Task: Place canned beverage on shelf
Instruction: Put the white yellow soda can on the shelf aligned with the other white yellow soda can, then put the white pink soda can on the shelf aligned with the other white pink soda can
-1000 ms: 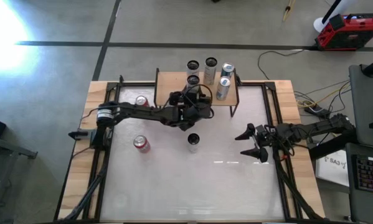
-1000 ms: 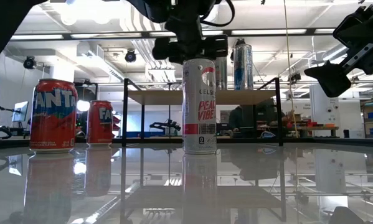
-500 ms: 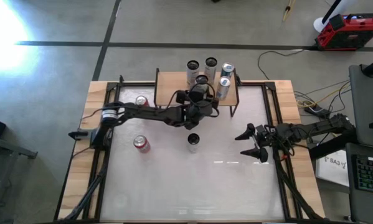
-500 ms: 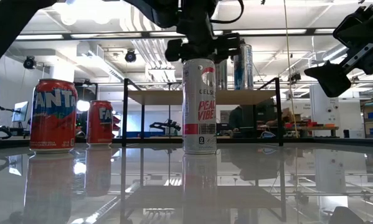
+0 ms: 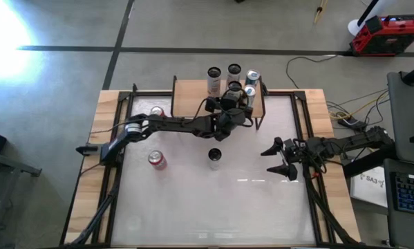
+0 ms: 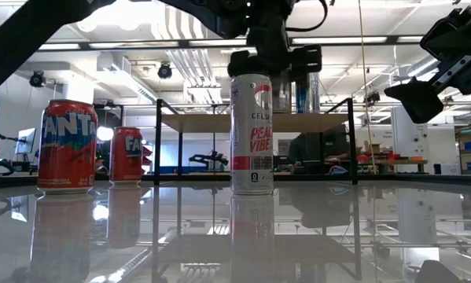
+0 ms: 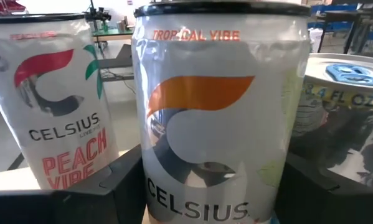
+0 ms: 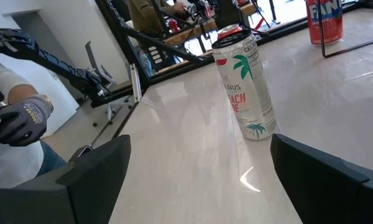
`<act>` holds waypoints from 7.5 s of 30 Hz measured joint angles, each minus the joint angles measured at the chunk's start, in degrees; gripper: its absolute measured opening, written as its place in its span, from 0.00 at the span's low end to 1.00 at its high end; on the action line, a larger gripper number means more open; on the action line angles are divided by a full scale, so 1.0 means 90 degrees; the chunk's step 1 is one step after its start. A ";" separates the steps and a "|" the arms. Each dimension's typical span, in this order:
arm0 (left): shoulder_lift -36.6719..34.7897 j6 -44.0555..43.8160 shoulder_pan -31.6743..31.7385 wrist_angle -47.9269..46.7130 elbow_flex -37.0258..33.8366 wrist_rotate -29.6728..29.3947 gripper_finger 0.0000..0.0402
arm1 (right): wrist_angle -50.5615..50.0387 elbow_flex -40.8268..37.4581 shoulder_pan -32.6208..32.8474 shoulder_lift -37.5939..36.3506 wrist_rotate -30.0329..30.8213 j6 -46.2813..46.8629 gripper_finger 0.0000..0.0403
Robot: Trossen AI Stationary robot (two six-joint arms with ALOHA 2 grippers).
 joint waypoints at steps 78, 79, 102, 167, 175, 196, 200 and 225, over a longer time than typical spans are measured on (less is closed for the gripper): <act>-0.0396 -0.3348 -0.1046 -0.3892 0.0109 -0.0475 0.87 | 0.0017 -0.0002 -0.0002 0.0005 -0.0001 0.0000 0.92; -0.0418 -0.3570 -0.1113 -0.4215 0.0159 -0.0394 0.87 | 0.0017 0.0000 0.0000 0.0005 0.0000 0.0000 0.92; -0.0367 -0.6979 -0.1188 -0.9394 0.2618 0.5565 0.87 | 0.0017 0.0000 -0.0002 0.0005 -0.0002 0.0000 0.92; 0.0480 -1.0720 -0.0644 -0.9385 0.2647 0.8292 0.58 | 0.0021 -0.0001 -0.0001 0.0007 0.0000 0.0000 0.92; 0.0242 -1.0395 -0.0601 -0.9820 0.2982 0.8107 0.58 | 0.0020 0.0000 0.0000 0.0007 0.0000 0.0000 0.92; -0.0508 -0.5538 -0.0312 -1.0288 0.2983 0.7068 0.62 | 0.0021 -0.0001 -0.0002 0.0007 -0.0002 0.0000 0.92; -0.0885 -0.4689 -0.0313 -1.0302 0.2980 0.6591 0.62 | 0.0022 -0.0002 -0.0001 0.0007 -0.0001 -0.0001 0.92; -0.1965 -0.2910 0.0246 -1.0083 -0.0012 0.7493 0.61 | 0.0022 -0.0002 0.0000 0.0007 0.0000 0.0000 0.92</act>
